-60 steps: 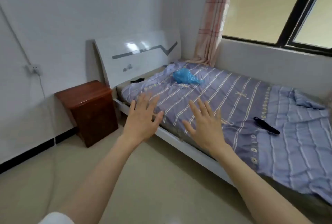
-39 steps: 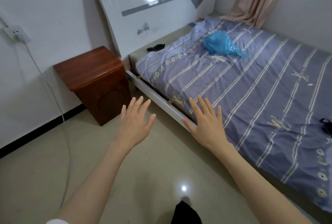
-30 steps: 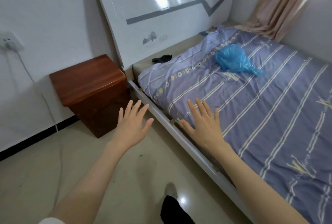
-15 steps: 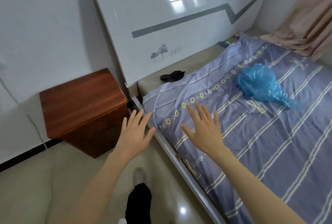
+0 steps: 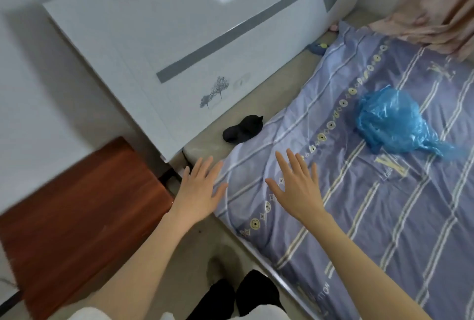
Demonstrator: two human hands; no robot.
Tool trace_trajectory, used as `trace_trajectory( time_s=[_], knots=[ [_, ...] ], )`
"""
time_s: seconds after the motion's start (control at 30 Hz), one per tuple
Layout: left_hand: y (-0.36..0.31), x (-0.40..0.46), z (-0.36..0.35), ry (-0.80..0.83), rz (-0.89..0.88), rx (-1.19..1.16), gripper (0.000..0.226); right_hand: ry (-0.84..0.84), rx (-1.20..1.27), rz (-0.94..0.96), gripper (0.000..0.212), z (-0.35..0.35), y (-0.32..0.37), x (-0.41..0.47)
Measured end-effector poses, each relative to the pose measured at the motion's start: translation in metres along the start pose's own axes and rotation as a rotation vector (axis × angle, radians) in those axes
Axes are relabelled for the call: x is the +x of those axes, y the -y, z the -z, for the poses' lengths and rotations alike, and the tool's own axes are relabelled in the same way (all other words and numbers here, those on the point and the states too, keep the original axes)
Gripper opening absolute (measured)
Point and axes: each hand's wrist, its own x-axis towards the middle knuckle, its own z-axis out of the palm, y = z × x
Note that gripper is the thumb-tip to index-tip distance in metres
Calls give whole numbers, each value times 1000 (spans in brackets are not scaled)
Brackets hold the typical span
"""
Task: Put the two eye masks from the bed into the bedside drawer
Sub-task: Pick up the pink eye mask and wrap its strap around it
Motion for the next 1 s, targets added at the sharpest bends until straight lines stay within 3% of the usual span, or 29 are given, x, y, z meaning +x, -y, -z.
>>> trace_trajectory(
  time_s=[0.27,0.43,0.57,0.87,1.0],
  knots=[
    [35,131,-49,219,-33,-7,59,136,20,-115,65,-58,-56,116],
    [53,214,-100,211,-28,-50,54,227,23,-186,65,-129,-92,195],
    [62,267,-131,117,-44,-112,42,319,13,-215,67,-184,-109,224],
    [83,323,-168,182,-63,-25,48,99,-58,-210,57,-218,-114,225],
    [73,324,-165,77,-54,7,27,116,-67,-217,58,-215,-114,226]
  ],
)
